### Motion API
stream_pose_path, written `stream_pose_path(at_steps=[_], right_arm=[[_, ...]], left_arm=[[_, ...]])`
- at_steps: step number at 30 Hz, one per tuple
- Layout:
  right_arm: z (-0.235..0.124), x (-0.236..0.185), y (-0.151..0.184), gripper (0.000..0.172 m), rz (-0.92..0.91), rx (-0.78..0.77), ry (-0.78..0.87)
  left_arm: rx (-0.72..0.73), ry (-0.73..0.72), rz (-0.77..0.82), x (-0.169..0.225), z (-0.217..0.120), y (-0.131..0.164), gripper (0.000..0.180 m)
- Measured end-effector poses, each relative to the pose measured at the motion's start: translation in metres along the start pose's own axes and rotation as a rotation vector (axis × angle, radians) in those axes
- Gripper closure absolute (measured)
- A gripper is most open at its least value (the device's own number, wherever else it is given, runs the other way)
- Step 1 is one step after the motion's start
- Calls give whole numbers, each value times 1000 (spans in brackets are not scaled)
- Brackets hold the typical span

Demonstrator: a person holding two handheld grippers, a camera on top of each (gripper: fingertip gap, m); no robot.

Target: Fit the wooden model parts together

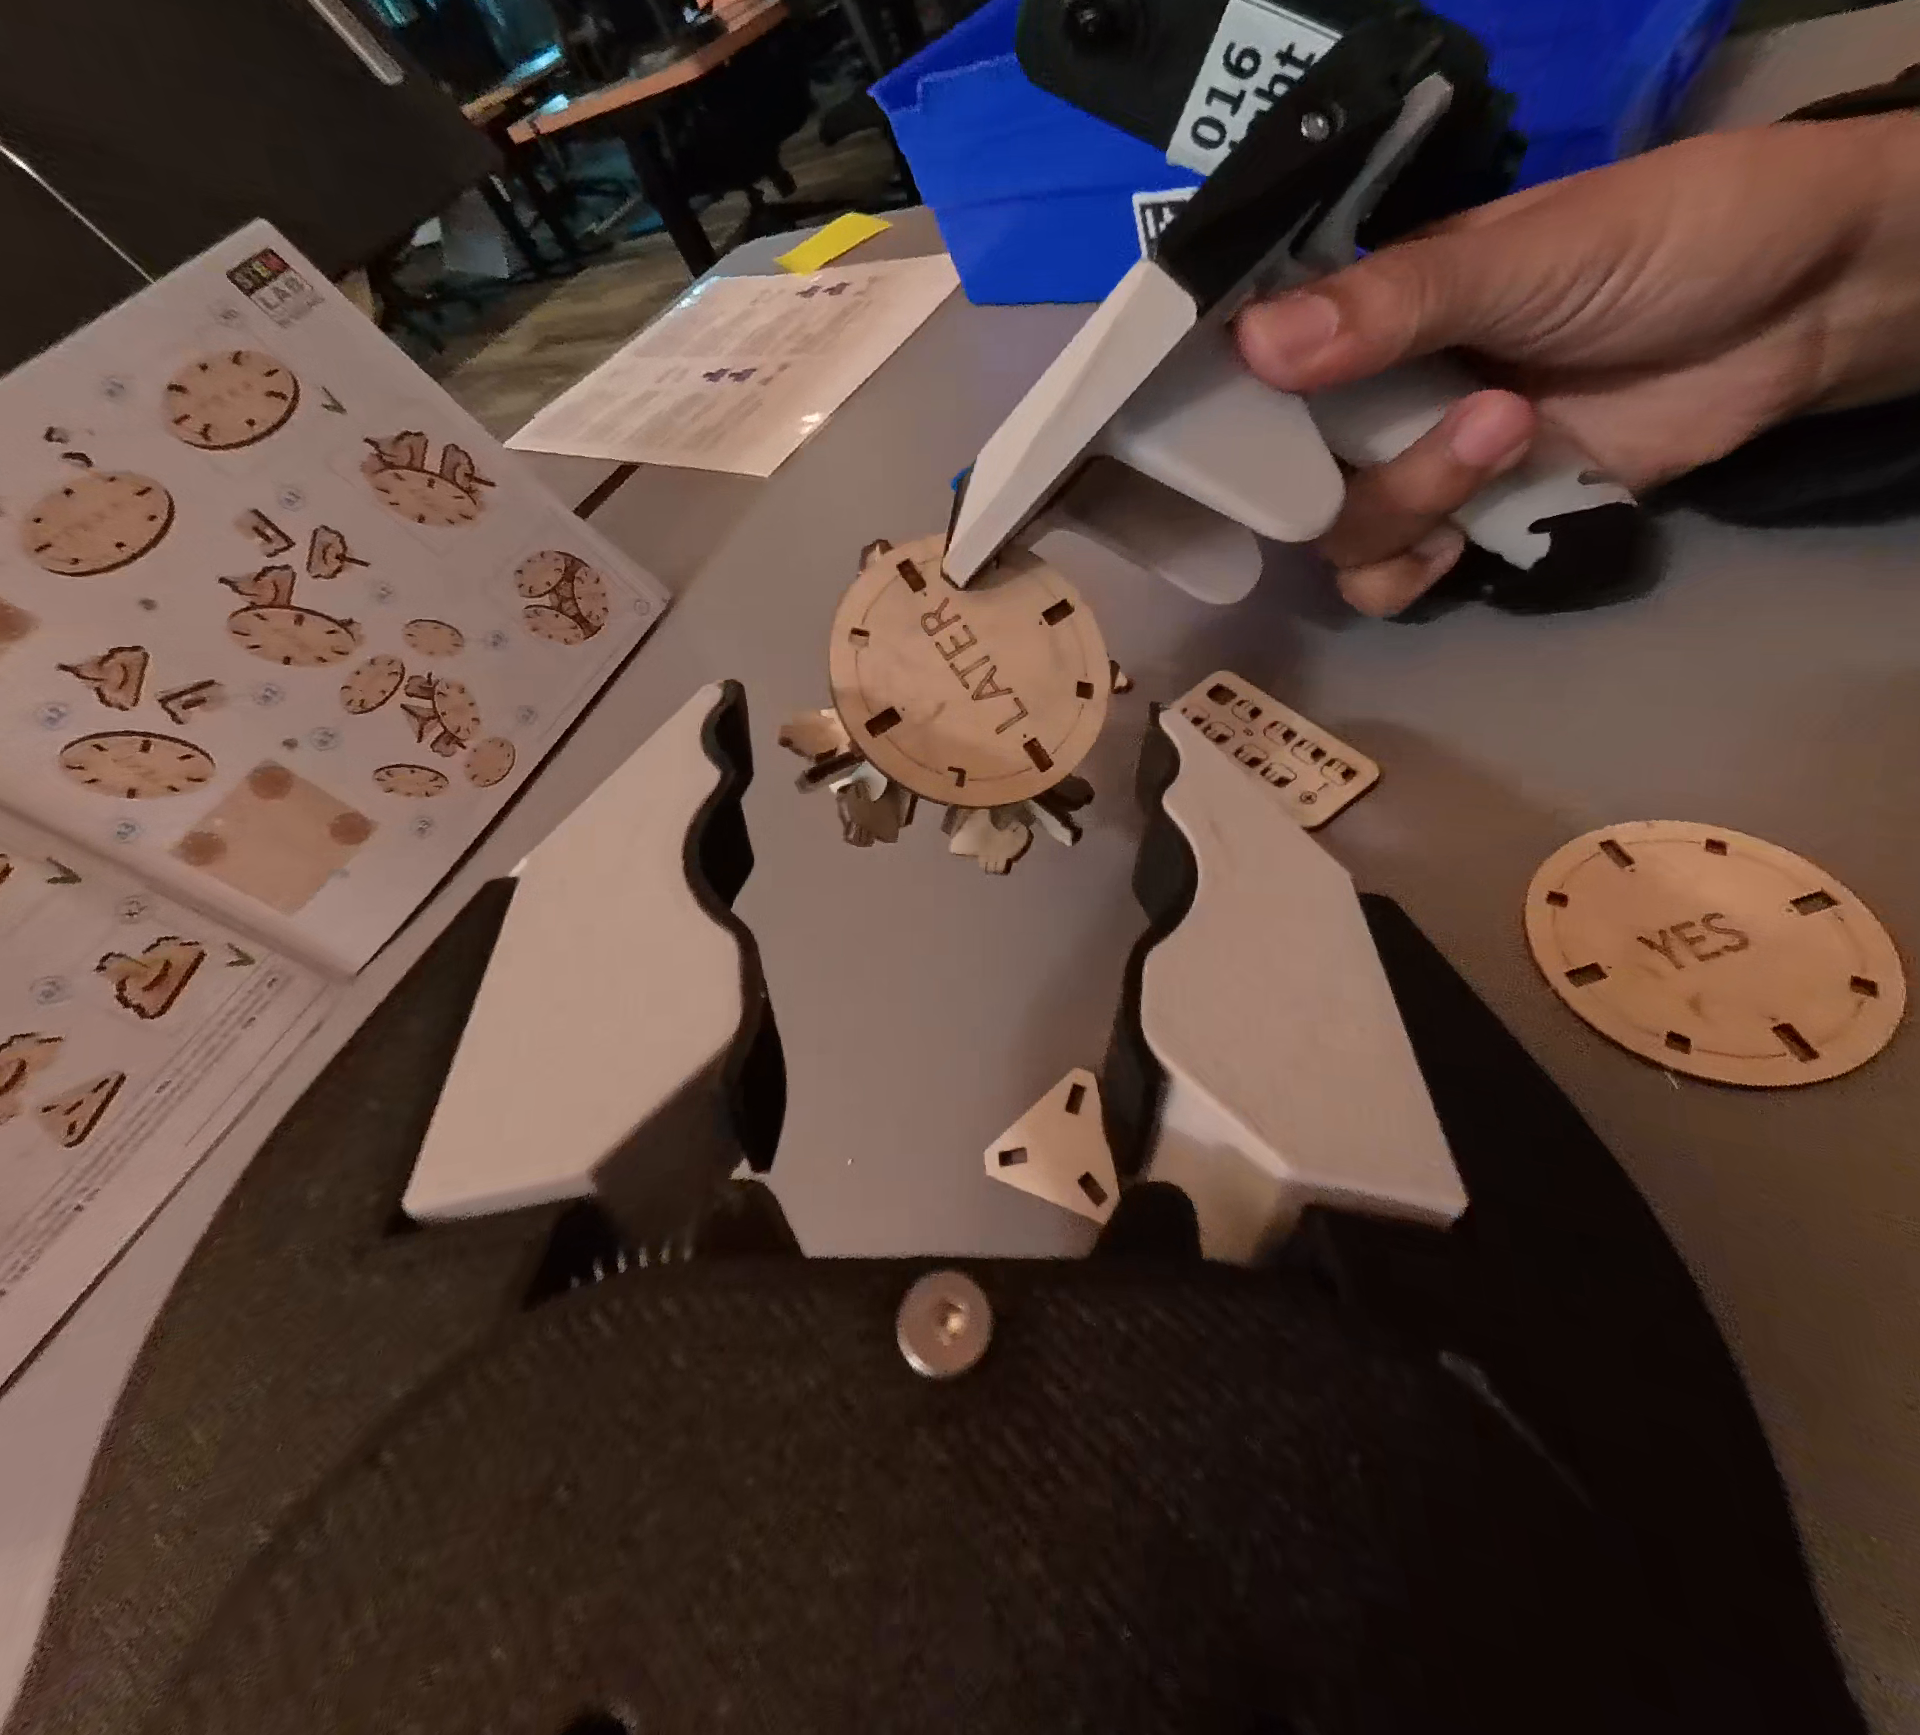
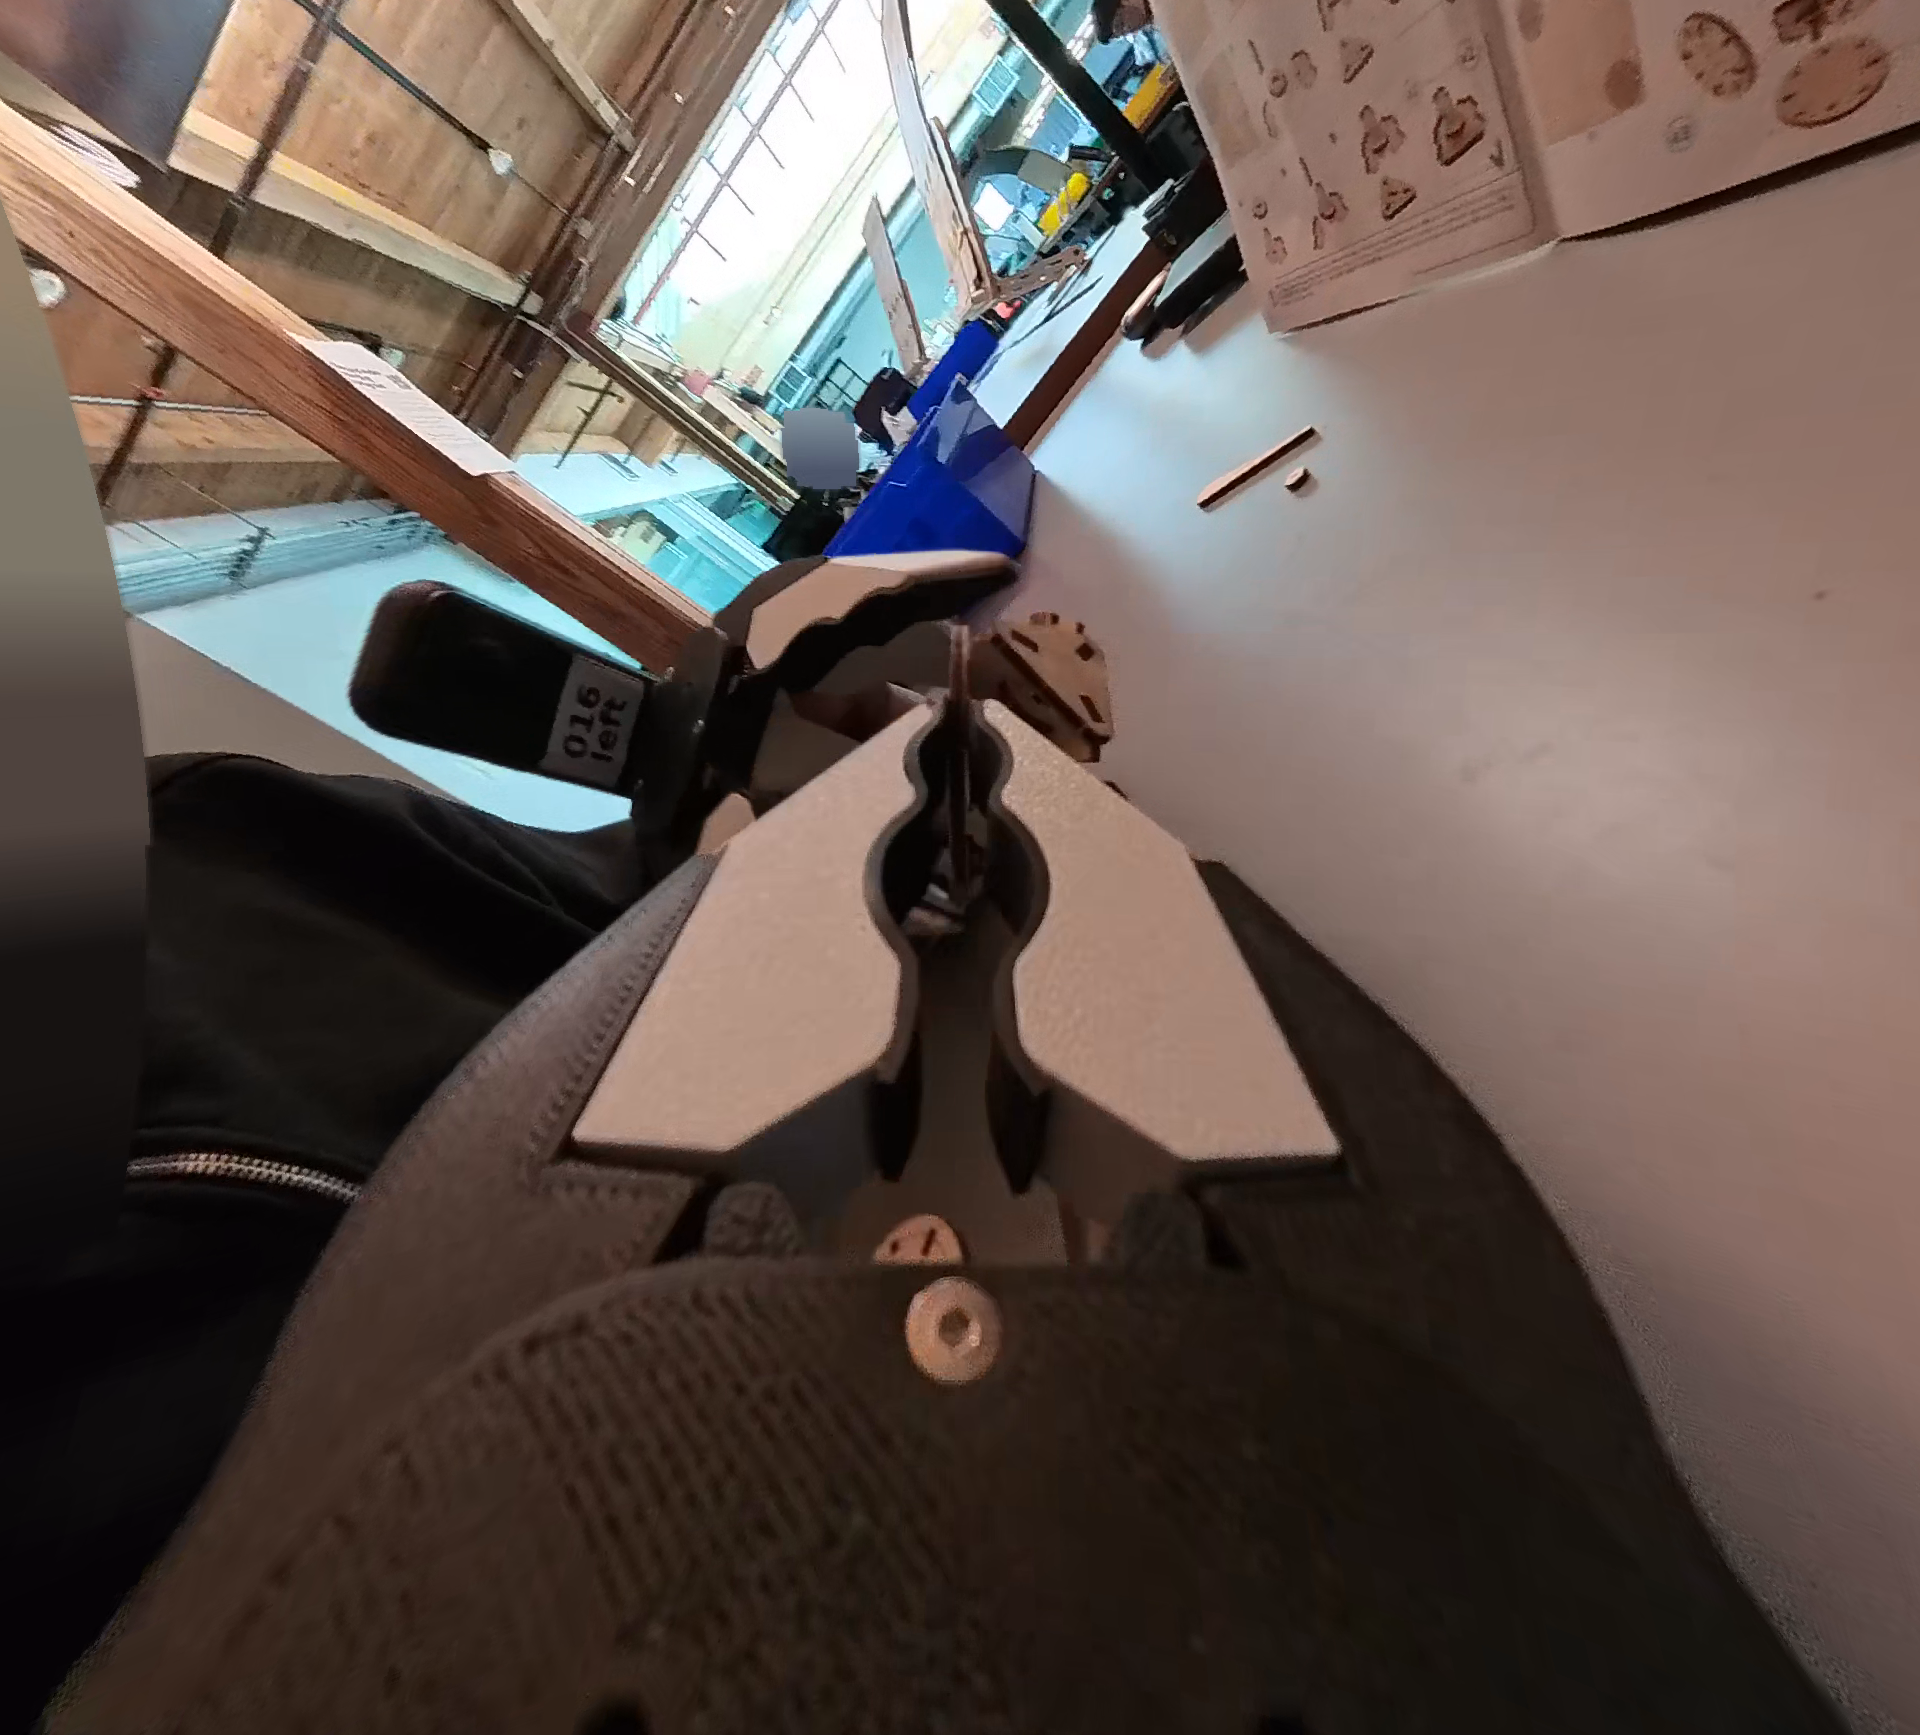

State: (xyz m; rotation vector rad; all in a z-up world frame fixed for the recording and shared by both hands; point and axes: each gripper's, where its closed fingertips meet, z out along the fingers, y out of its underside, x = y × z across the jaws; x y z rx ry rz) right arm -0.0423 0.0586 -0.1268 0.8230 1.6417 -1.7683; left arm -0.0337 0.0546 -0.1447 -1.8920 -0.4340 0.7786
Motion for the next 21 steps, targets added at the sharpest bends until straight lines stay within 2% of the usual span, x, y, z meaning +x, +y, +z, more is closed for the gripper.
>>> stream_pose_path(at_steps=[7,10,14,21], right_arm=[[4,-5,7,170,36,-39,-43],[3,-4,9,166,32,-59,-41],[-1,-1,7,151,7,-64,-22],[-21,17,-15,145,-156,-21,132]], left_arm=[[-13,66,-24,8,1,4,130],[-14,74,-33,8,1,3,129],[-14,72,-43,5,-1,4,129],[-55,99,-51,6,-1,9,128]])
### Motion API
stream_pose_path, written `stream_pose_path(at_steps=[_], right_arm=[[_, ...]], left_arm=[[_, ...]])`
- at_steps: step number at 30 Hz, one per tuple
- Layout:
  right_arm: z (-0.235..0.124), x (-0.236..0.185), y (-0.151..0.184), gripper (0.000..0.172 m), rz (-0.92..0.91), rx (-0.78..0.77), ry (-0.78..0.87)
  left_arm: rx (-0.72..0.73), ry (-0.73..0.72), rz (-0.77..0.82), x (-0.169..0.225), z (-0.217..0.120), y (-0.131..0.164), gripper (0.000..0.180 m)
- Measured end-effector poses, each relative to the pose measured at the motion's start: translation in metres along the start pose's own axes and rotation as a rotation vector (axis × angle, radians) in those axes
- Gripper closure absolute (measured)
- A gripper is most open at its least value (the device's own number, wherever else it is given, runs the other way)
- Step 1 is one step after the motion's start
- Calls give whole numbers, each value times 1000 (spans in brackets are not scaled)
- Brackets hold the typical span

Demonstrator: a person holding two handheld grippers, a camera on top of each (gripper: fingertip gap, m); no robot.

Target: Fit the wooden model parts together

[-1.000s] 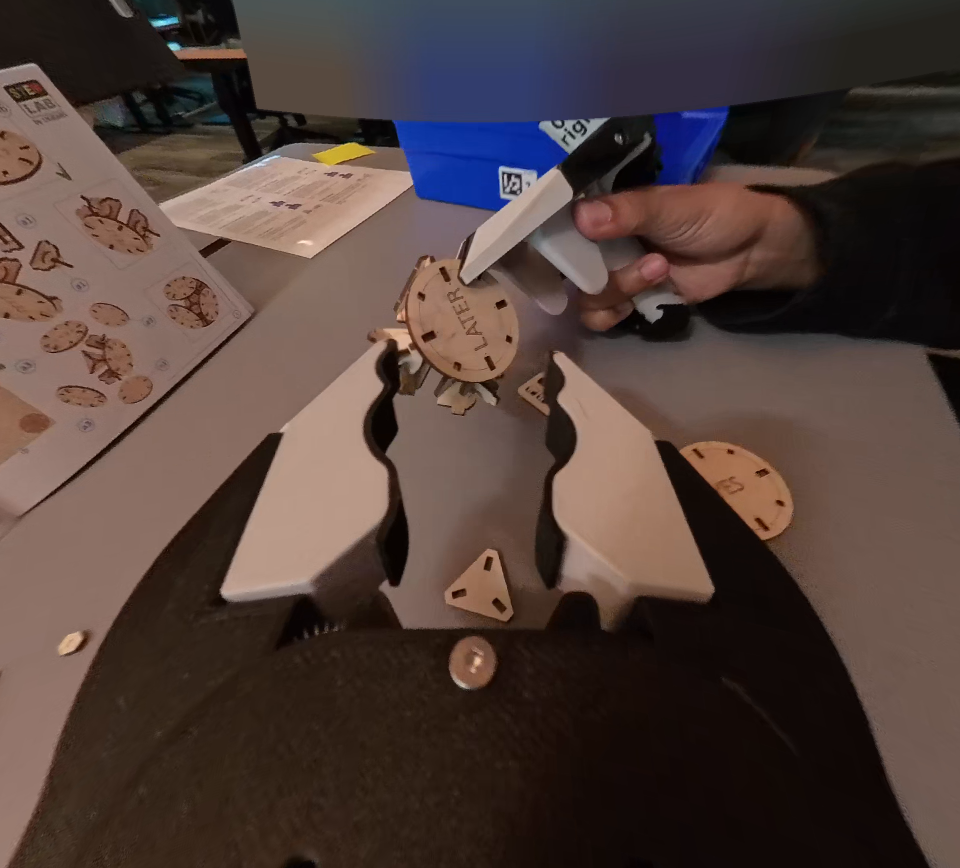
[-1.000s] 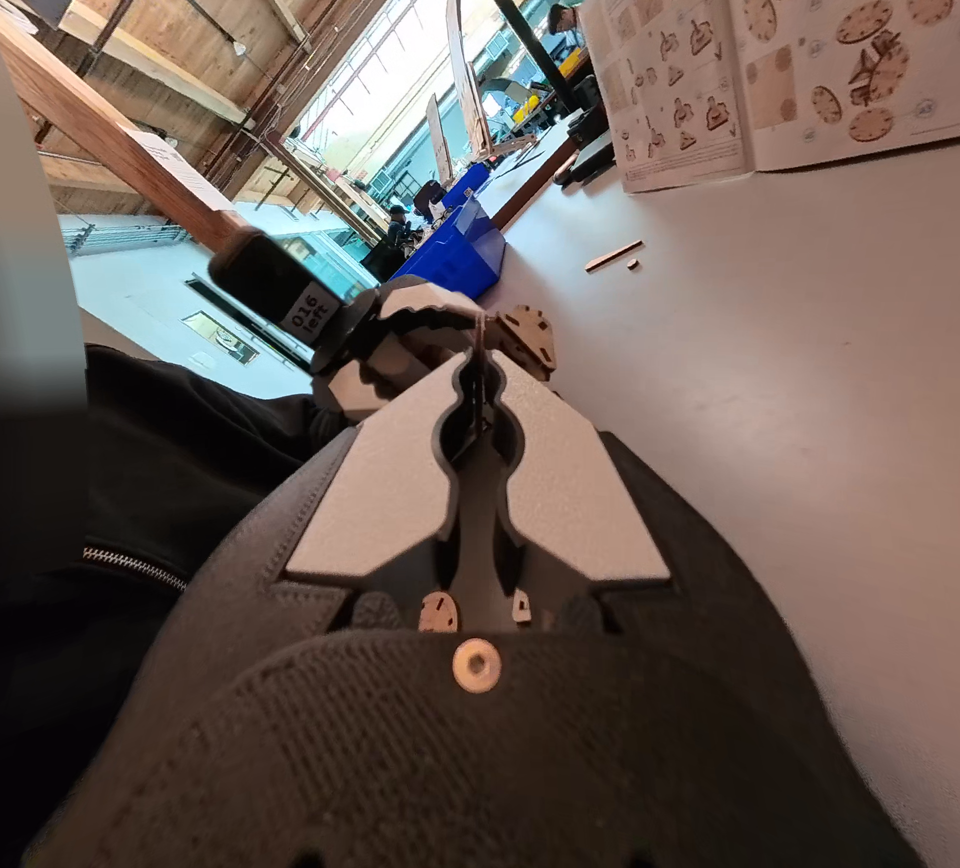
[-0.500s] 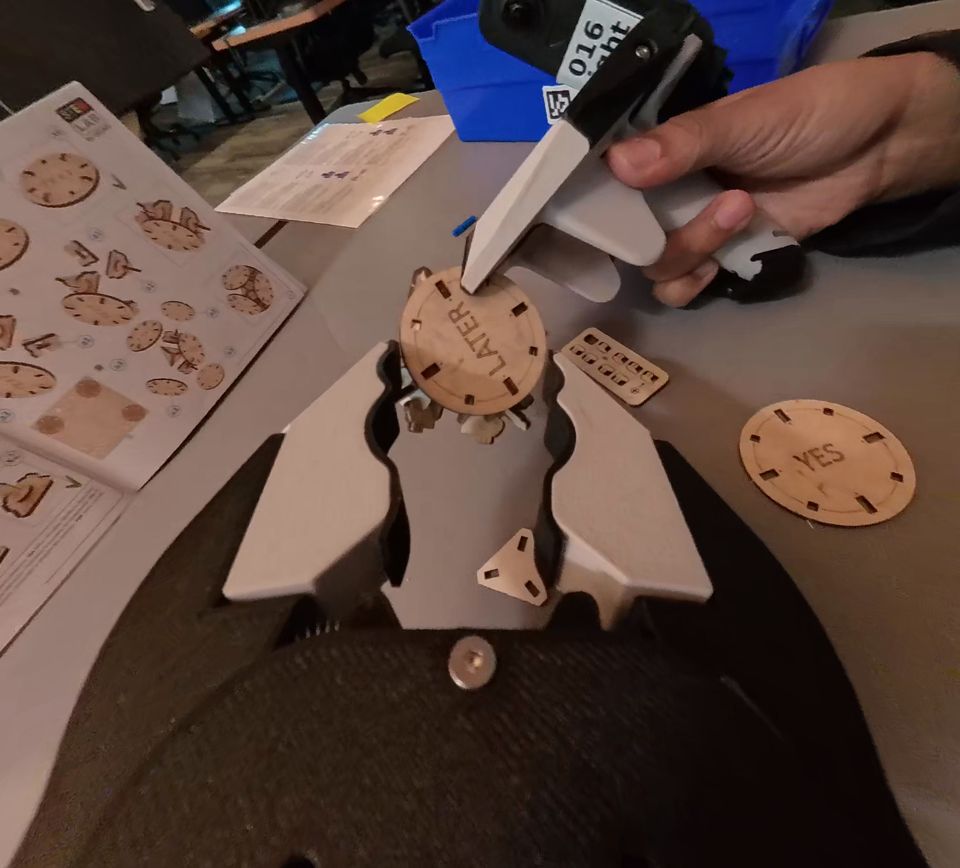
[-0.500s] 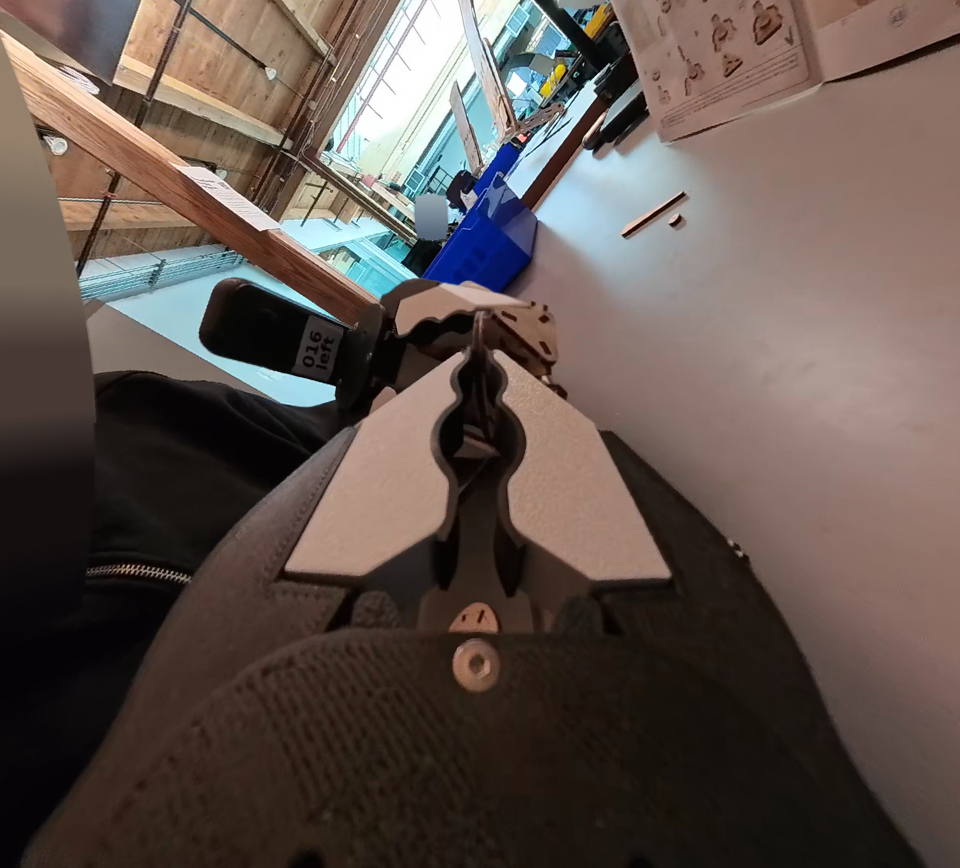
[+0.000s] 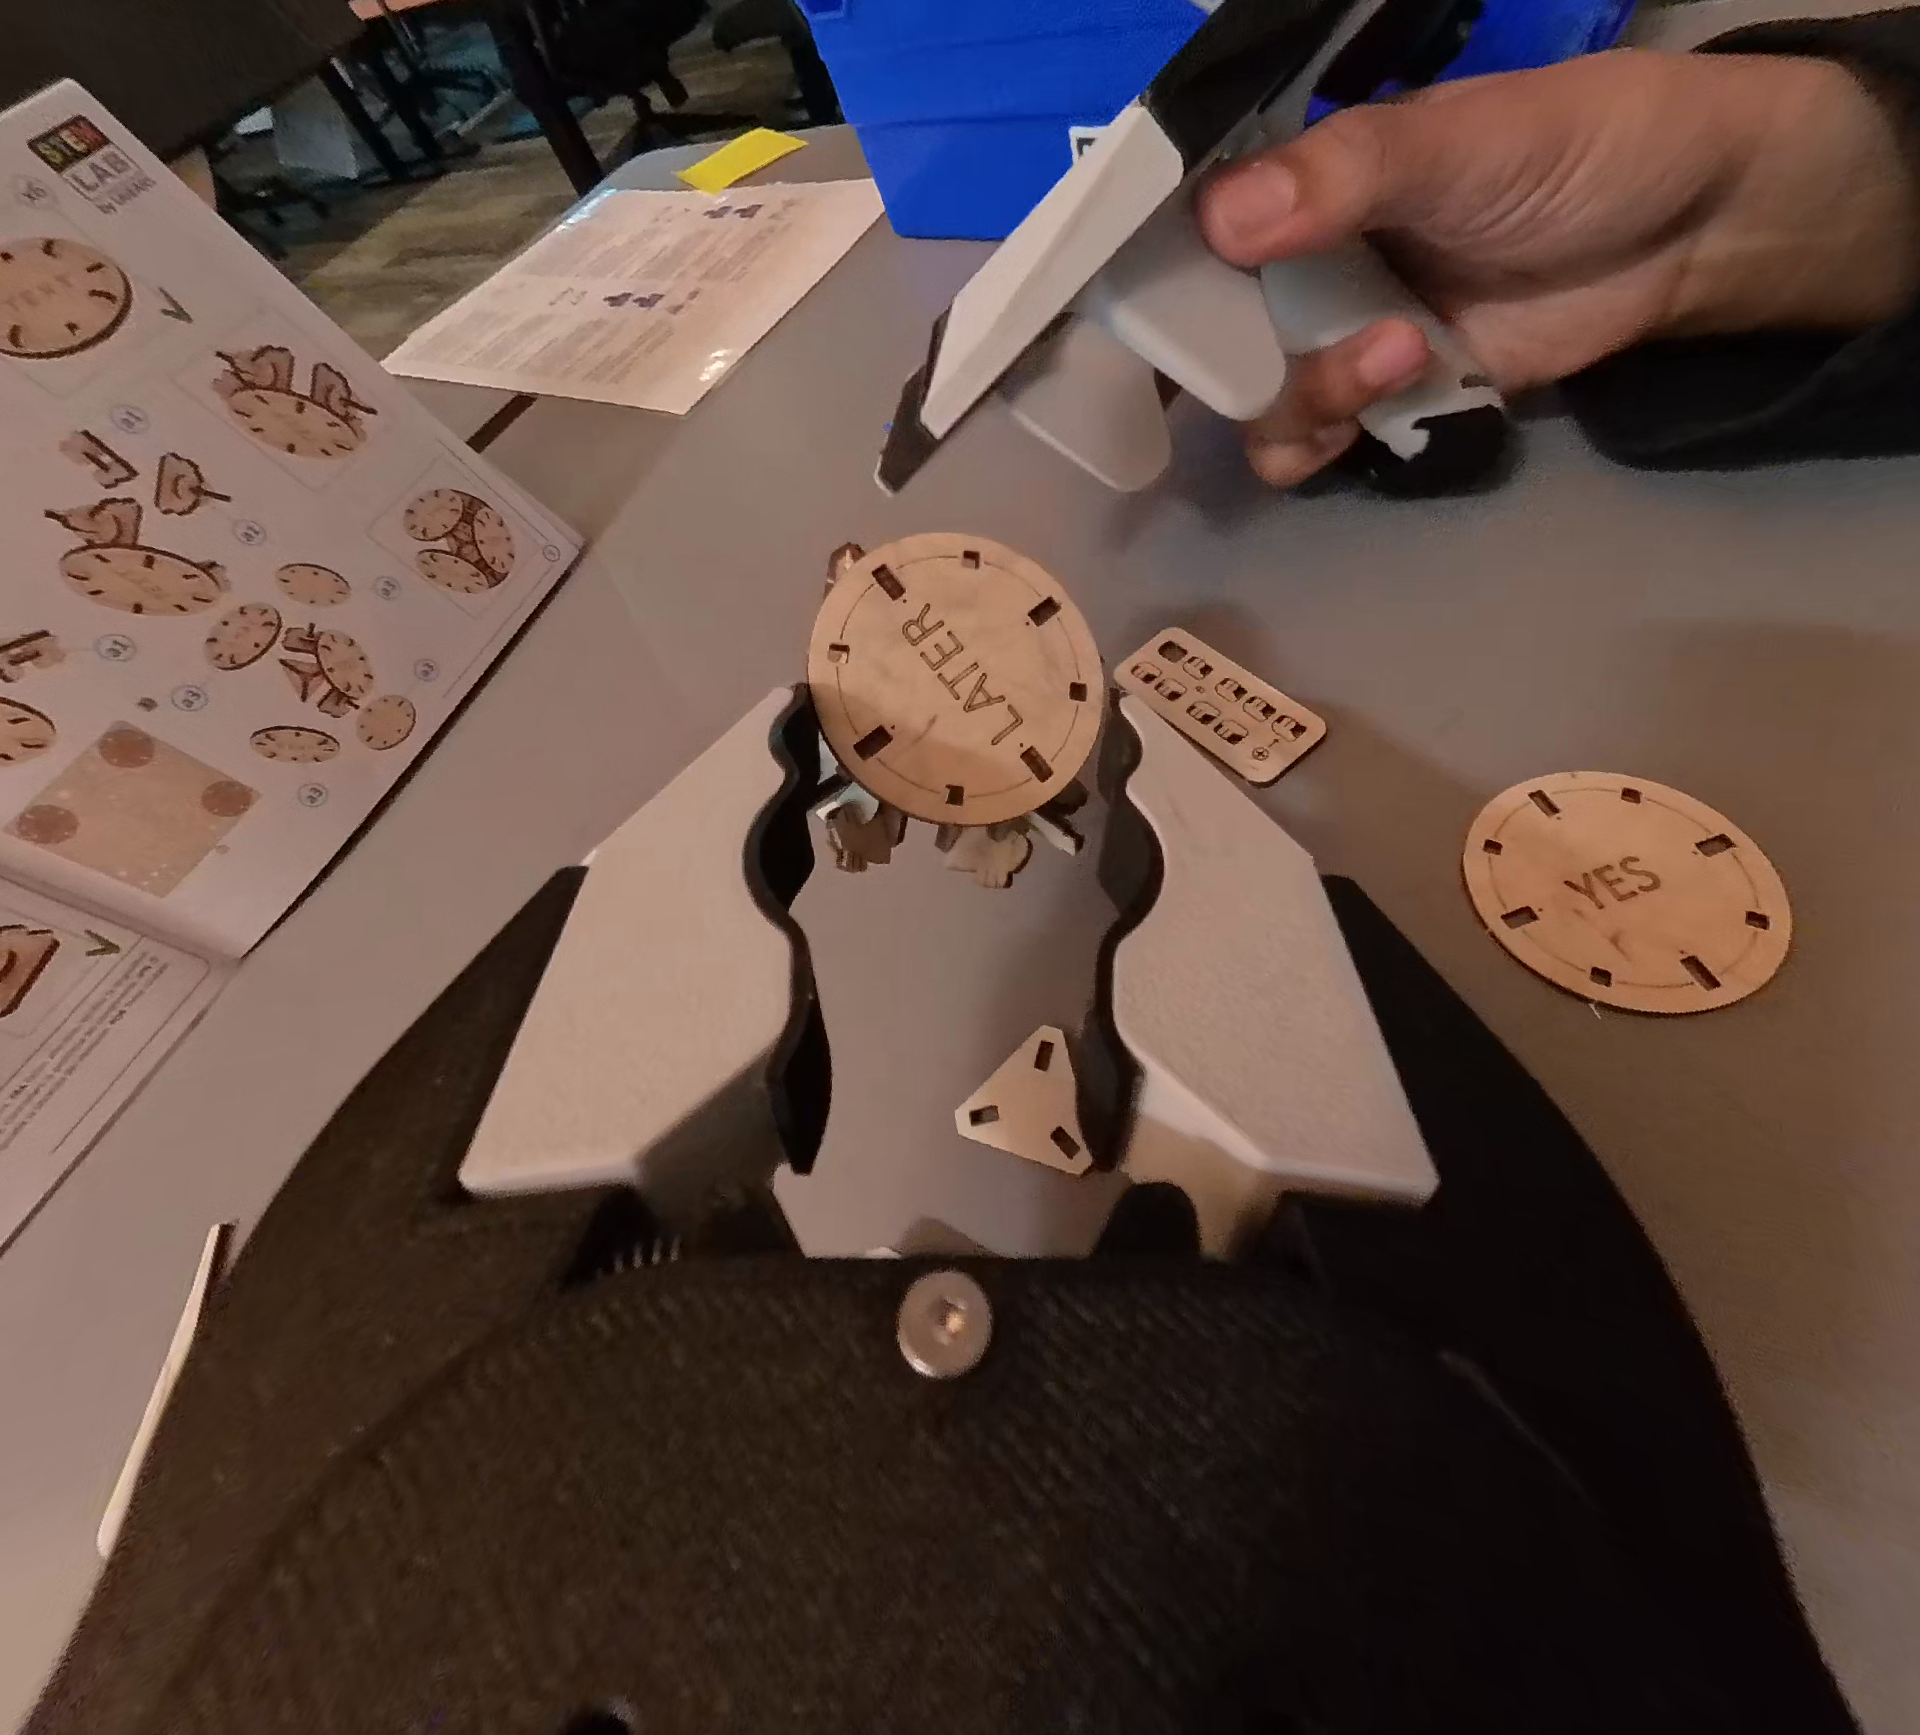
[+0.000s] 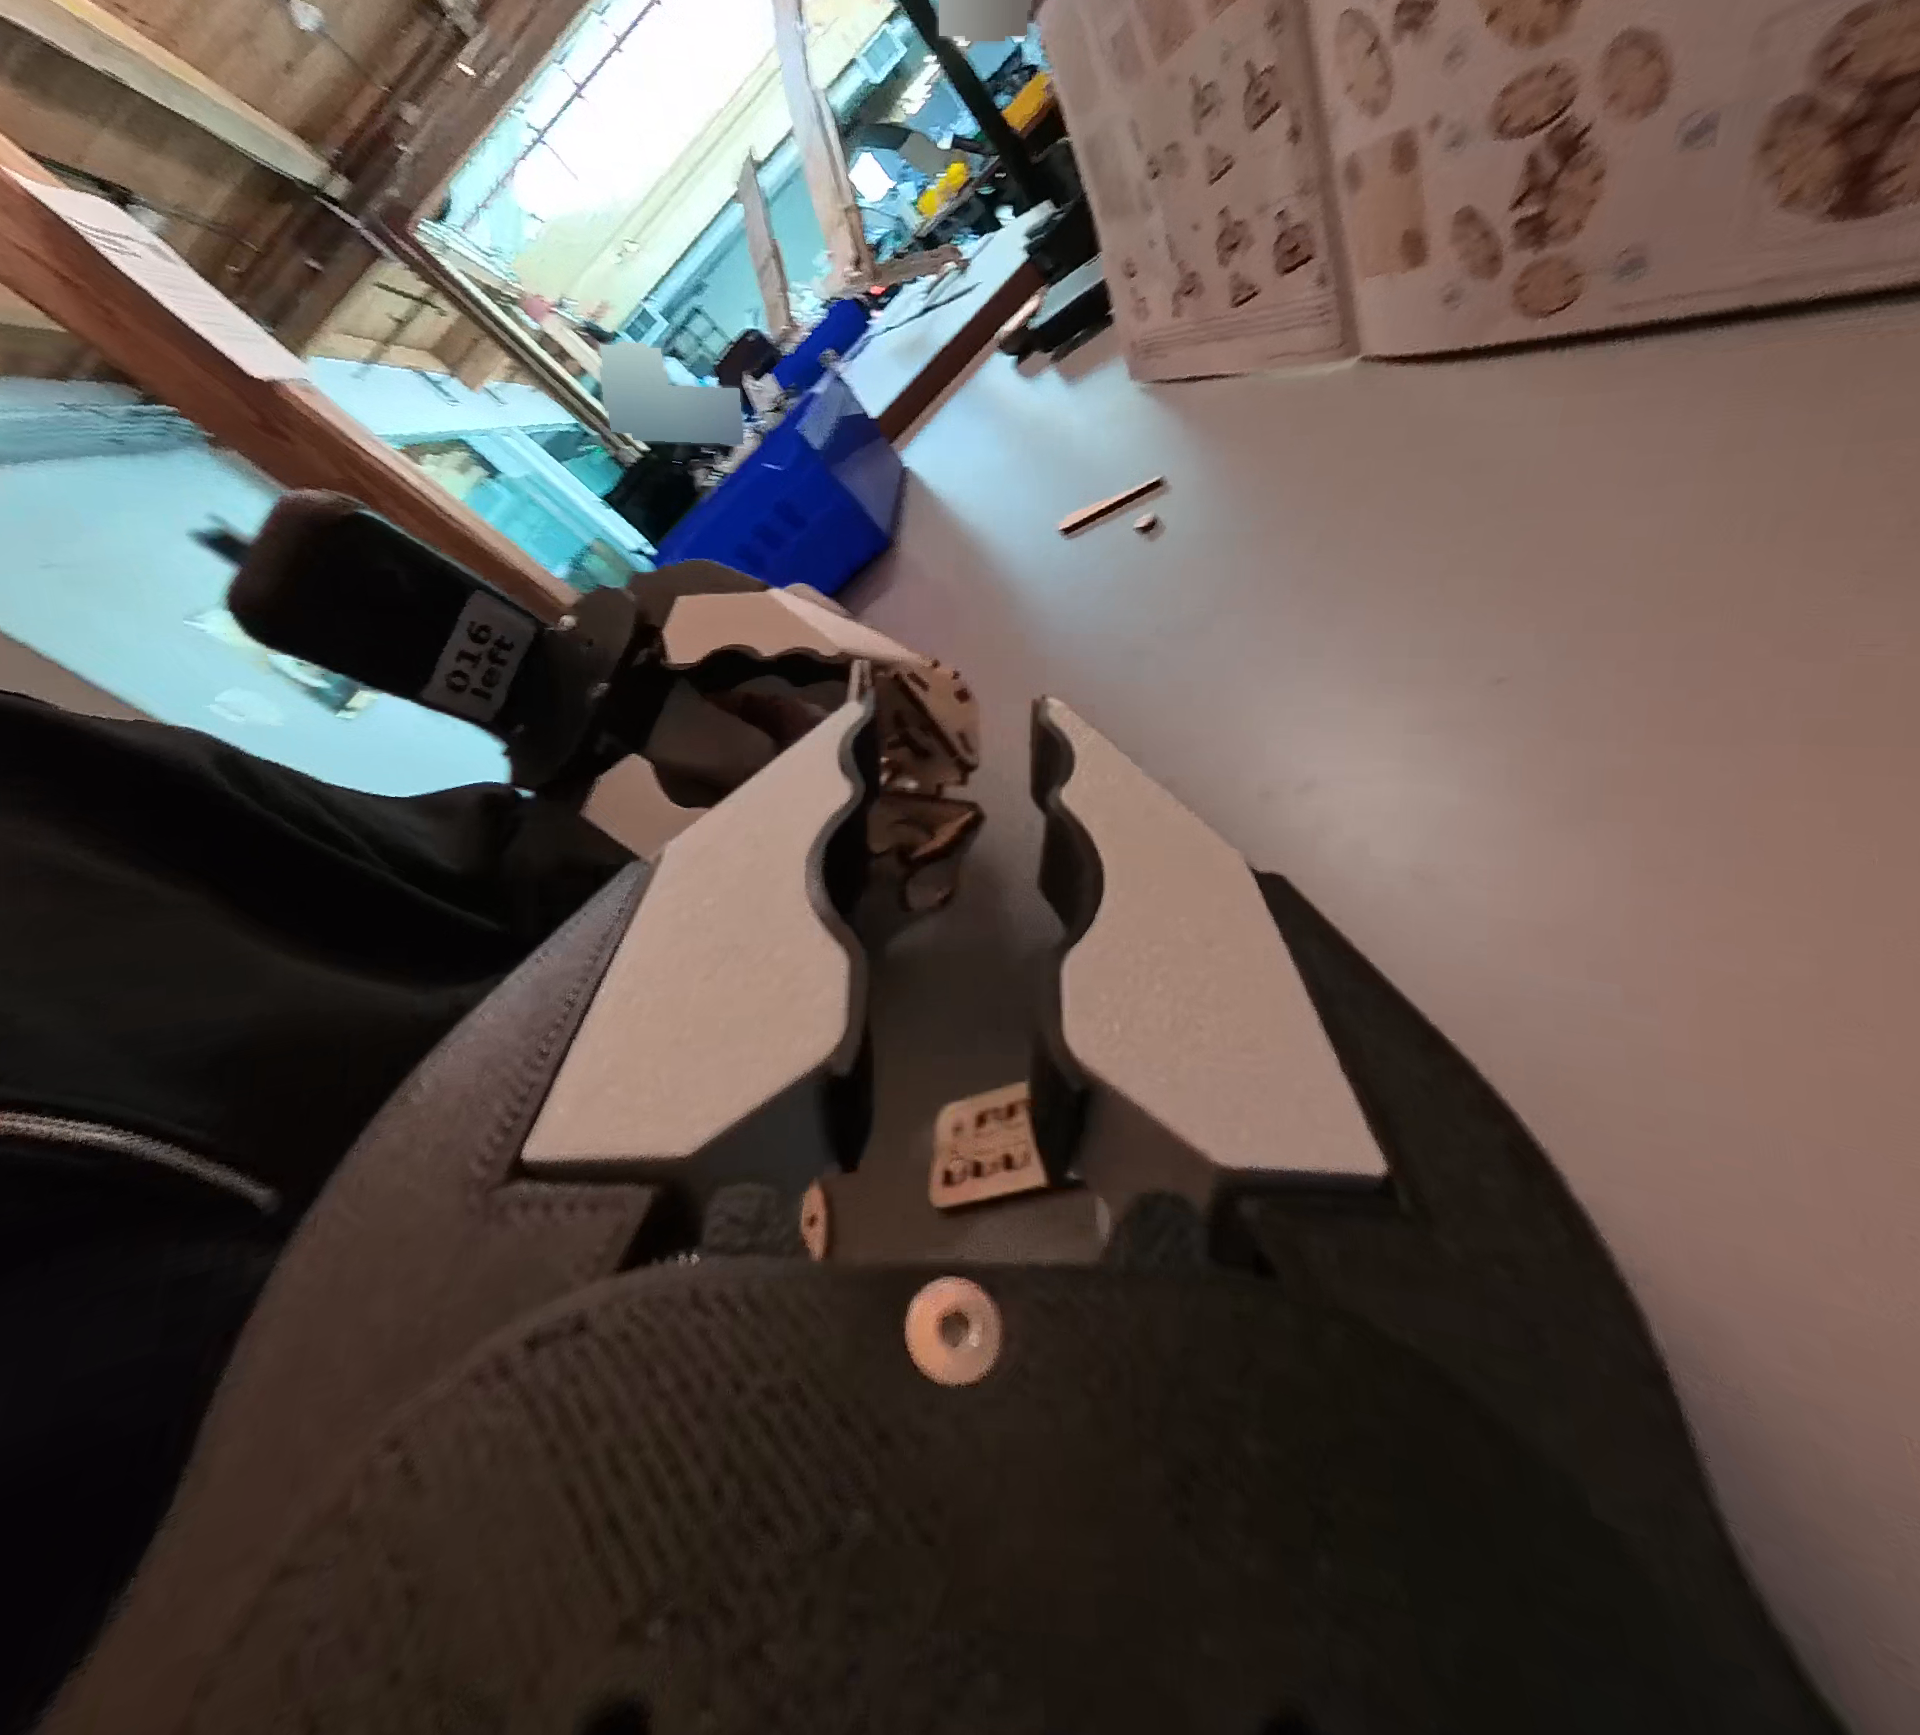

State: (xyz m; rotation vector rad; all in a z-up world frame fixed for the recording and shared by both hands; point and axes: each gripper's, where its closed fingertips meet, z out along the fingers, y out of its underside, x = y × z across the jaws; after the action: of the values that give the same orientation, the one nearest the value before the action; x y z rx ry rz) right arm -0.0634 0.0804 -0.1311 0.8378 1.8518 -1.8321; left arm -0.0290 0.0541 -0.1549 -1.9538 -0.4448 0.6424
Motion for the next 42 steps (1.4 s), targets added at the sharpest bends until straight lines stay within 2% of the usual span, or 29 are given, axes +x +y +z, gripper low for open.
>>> stream_pose_path(at_steps=[5,9,14,21,23,25,28,30,32,34,35,39,42], right_arm=[[-9,21,-3,146,-211,-45,196],[-8,26,0,148,-326,-90,268],[-6,25,3,148,-307,-98,252],[-7,21,-1,149,-292,-72,230],[-7,18,-2,149,-296,-69,224],[-7,15,-3,149,-301,-64,217],[-5,12,-2,149,-306,-63,206],[-4,10,-2,148,-307,-65,199],[-3,9,0,148,-309,-68,195],[-2,9,0,148,-314,-72,197],[-2,9,0,149,-315,-72,198],[-3,7,-2,149,-303,-57,185],[-4,2,-4,148,-330,-50,181]], left_arm=[[-21,35,-34,2,-2,0,127],[-122,109,-81,9,2,16,126],[-231,158,-142,13,5,34,126],[-176,161,-248,-7,-6,26,118],[-164,67,-265,-38,-16,26,117],[-188,-112,-295,-85,-31,40,122],[-359,-389,-379,-153,-55,95,124],[-470,-487,-445,-176,-66,132,123],[-487,-462,-525,-180,-65,144,132],[-474,-449,-557,-182,-64,142,165],[-483,-423,-549,-178,-63,144,174],[-479,-379,-520,-171,-62,137,180],[-300,-301,-577,-163,-58,104,180]])
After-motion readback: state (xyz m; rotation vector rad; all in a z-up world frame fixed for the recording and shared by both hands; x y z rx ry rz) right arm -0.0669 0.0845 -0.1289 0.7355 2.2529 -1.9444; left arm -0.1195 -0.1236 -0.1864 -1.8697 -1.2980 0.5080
